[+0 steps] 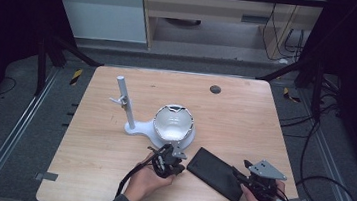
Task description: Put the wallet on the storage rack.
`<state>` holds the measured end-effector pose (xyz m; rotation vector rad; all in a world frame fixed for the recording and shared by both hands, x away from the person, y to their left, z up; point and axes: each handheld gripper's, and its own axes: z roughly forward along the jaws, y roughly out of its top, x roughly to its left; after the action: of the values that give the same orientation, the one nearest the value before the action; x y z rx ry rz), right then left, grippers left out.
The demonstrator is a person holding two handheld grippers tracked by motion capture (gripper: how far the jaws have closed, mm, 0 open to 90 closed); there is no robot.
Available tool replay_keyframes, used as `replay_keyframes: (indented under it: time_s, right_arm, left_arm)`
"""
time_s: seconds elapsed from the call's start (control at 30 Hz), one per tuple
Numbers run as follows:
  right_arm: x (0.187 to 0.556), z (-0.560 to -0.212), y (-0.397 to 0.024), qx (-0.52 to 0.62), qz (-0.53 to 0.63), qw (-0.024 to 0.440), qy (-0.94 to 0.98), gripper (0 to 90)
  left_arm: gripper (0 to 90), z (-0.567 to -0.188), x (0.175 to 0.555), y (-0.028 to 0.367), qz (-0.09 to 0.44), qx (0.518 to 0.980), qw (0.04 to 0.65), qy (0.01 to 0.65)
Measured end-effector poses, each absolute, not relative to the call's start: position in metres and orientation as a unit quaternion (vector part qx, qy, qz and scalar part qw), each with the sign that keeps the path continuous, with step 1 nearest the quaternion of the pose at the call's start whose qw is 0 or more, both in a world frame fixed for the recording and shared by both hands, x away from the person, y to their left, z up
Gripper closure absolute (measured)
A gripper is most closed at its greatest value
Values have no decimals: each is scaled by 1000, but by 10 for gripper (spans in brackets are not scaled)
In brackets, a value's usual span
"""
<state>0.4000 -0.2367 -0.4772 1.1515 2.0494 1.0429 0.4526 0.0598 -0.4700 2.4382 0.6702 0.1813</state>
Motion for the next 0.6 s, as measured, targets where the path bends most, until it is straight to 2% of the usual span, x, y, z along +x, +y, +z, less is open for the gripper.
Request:
replay_keyframes:
  time_s: [0.27, 0.6]
  right_arm:
    - [400, -477, -236, 431, 390, 279, 764, 439]
    - [401, -478, -236, 429, 391, 279, 765, 419]
  left_arm:
    - [896, -476, 460, 56, 68, 919, 290, 259]
    - [895, -480, 463, 53, 64, 922, 281, 258]
